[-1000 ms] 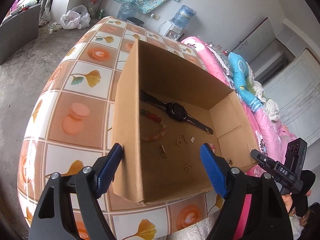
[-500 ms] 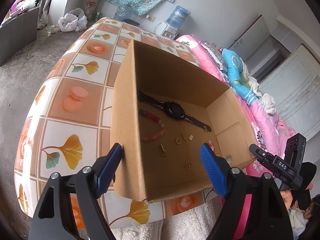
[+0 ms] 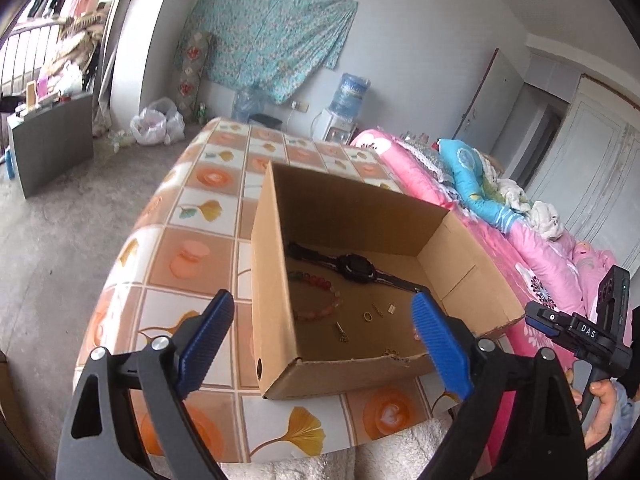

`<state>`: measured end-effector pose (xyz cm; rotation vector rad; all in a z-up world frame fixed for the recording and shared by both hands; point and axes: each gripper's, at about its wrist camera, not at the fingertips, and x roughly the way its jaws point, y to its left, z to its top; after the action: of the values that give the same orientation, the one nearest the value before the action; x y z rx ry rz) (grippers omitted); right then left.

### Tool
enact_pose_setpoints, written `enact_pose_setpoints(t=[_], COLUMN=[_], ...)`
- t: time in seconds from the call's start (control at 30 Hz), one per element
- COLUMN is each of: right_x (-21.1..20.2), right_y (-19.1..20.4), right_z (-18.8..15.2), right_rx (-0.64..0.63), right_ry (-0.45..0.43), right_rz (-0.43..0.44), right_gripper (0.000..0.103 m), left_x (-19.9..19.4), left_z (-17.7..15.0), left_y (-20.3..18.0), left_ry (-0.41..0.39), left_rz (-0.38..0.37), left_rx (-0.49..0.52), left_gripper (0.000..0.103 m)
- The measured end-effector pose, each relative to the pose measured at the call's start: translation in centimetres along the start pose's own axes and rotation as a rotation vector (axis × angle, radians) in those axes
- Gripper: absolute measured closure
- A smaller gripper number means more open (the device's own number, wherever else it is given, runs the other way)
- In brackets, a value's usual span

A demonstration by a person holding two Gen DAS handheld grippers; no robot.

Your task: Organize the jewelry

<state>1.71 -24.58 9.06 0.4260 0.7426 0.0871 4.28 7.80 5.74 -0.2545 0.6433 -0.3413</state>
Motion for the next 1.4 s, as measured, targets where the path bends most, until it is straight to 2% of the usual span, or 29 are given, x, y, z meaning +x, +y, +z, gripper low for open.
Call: enact_pose_setpoints(t=[0.07,0.17,0.3,0.47,0.63,0.93,1.13,1.27,1.4], right_x=[-0.9,-1.9,-2.7,-1.7,-0.3,0.9,2.0,2.9,3.4], right_y=[0.4,1.7,3.7,5.3,7.0,8.6,8.6,9.3,9.9], right_z=[-0.7,-1.8,-3.5,-5.0,-5.7,-5.0,-4.3,-4.4,-4.7], right_rx=[-0.015,-0.069,-0.162,-0.21,-0.275,-0.252,-0.203,-0.221,-0.251], right_ry=[-0.018,-0.03,-0.029,0.035,0.08,0.087,0.125,0.149,0.158], right_rz=[-0.025,-0.074,-0.124,-0.143,-0.198,-0.192,-0.202,-0.215,-0.231], right_gripper=[0.029,0.023,0.014,0.009,0.008,0.008,0.008,0.008,0.008], left_x=[-1.2,-2.4,-2.6,-2.4,-2.2,0.8,2.3,3.3,3.6], left_z=[-0.2,-0.8,-1.8,-2.8,-3.6,-4.3,-4.8,-4.9,-4.7], left_y=[-0.8,-1.8,-2.9,-3.9,-5.1,-5.9,-6.1,-6.0,-5.9], left_ry=[-0.036,-0.07,-0.047,-0.036,-0.057,0.105,0.198,0.259,0.279], left_rz=[0.003,0.039,0.116,0.234,0.289,0.332,0.342,0.343,0.346], left_rx=[0.028,0.061,0.065,0.08,0.133,0.187,0.152,0.112,0.091], left_gripper=[0.006,0.006,0.006,0.006,0.005,0.005,0.005,0.006,0.006])
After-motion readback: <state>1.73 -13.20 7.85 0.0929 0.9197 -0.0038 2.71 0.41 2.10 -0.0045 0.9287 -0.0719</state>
